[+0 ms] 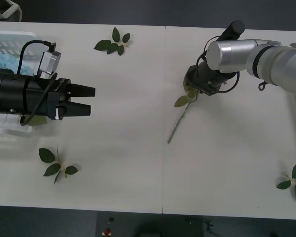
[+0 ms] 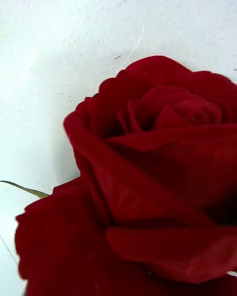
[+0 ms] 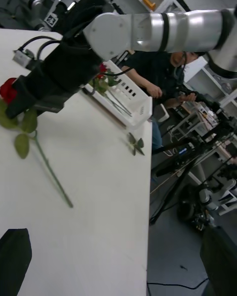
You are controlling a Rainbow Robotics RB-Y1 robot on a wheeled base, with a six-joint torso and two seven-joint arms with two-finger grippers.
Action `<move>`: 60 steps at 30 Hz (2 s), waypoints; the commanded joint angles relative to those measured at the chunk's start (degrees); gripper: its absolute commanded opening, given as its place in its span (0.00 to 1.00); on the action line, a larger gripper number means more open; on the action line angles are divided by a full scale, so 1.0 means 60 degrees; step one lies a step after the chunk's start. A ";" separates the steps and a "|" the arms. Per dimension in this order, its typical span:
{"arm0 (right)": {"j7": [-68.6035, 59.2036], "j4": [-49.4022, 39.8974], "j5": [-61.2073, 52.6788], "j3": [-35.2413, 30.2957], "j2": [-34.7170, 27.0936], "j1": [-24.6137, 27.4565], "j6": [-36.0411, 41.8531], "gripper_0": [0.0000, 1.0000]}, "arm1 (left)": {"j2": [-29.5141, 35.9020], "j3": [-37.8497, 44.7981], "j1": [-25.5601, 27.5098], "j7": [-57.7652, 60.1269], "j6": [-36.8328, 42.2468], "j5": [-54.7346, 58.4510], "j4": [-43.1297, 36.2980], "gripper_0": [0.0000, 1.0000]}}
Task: Put the red flowers into the right box and the blue flowers into the left box
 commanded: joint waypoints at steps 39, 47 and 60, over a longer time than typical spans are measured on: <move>1.1258 -0.1283 0.1761 -0.3496 -0.7364 -0.0047 0.4740 0.00 | 0.3815 0.1061 0.2798 0.0159 -0.5759 0.1095 -0.5993 1.00; 1.1522 -0.0917 0.2025 -0.3496 -0.8653 0.1125 0.3612 0.00 | 0.3859 0.1061 0.2798 0.0159 -0.5584 0.0978 -0.5978 1.00; 1.1581 -0.0404 0.1307 -0.3496 -0.8521 0.1535 0.2909 1.00 | 0.3859 0.1075 0.2783 0.0159 -0.5423 0.0714 -0.5978 1.00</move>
